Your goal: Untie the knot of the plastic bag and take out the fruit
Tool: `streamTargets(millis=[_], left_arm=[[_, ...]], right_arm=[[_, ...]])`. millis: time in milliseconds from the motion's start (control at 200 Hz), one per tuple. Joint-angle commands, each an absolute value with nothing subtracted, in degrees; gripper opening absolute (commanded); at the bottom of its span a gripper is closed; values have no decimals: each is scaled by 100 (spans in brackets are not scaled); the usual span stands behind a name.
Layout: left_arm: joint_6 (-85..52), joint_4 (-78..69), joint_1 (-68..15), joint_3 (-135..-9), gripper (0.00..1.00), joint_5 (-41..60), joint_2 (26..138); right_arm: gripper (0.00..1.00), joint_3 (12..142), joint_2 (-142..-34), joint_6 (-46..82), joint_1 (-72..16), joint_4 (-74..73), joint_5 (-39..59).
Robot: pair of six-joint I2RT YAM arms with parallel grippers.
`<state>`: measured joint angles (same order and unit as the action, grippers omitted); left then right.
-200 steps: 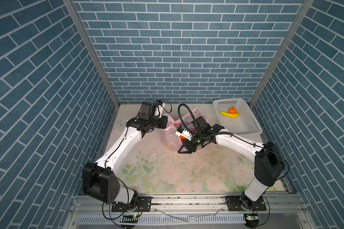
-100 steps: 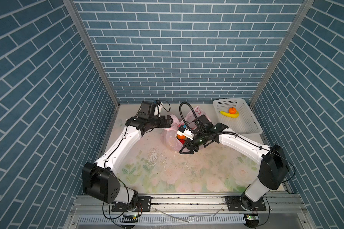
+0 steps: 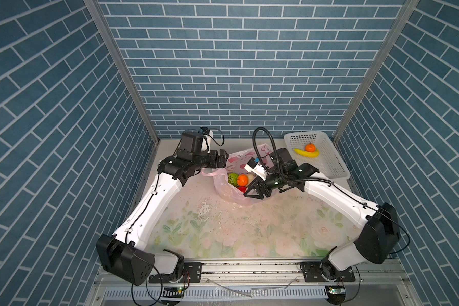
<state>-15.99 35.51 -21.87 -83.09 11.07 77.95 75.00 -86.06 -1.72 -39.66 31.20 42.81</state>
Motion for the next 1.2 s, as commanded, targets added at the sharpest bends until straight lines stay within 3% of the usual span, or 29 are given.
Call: streamTargets(millis=[0, 175, 580, 800, 990, 1195], left_arm=[[-1223, 4122, -2554, -8732, 100, 764, 8137], [-891, 5145, -3244, -9544, 100, -865, 8875], [-533, 6614, -3623, -10571, 100, -2289, 9633], [-549, 6576, -3604, -10155, 100, -2186, 9632], [-771, 5813, -3552, -9236, 100, -2687, 9293], [-1212, 5225, -3092, -8612, 100, -2070, 9082]], right_arm=[[61, 7679, -8377, -44, -3806, 3117, 4220], [62, 8002, -8380, -49, -3656, 3243, 4089], [64, 8007, -8275, 26, -3577, 3194, 3888], [64, 8020, -8289, 35, -3552, 3149, 3891], [65, 8008, -8266, 79, -3542, 3026, 3871], [65, 7972, -8260, 113, -3545, 2971, 3875]])
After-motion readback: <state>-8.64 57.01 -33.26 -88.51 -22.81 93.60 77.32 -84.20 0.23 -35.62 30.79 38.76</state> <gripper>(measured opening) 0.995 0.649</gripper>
